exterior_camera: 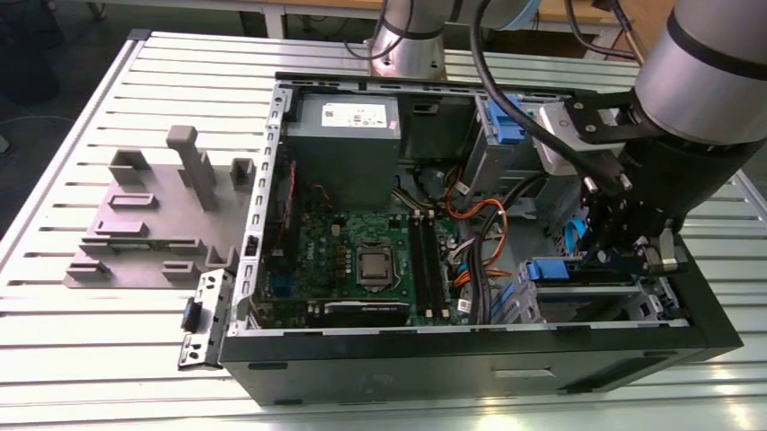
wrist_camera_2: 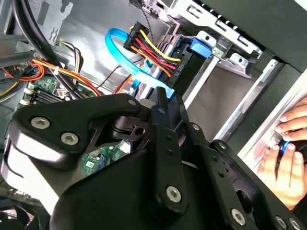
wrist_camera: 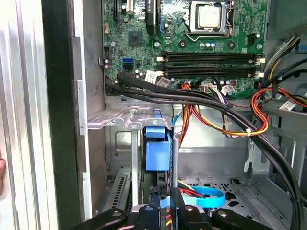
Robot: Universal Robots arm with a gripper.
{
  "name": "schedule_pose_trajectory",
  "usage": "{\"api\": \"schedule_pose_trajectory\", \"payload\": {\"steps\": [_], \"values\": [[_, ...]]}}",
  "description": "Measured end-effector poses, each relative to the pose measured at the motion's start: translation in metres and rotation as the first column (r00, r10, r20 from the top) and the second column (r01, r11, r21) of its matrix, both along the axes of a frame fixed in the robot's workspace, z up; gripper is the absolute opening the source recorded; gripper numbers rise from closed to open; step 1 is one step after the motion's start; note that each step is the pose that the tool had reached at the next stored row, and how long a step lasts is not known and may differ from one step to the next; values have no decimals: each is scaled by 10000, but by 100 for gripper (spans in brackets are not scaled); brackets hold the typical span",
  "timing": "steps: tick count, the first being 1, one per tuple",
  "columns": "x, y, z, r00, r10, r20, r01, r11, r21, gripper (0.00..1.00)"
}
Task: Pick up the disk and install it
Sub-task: 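Insert the second disk wire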
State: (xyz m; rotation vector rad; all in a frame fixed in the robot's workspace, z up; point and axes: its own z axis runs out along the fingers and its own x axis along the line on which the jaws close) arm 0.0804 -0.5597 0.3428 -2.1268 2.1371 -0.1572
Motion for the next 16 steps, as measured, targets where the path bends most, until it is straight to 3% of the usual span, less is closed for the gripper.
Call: {"api": "schedule_pose_trajectory", "payload": {"steps": [3,6,9,16], "values": [[0,1,43,10000,1,0,-1,10000,0,24],[0,1,44,10000,0,0,0,10000,3,22],[0,1,45,10000,0,0,0,10000,0,11],[0,1,45,10000,0,-1,0,10000,0,11]]}}
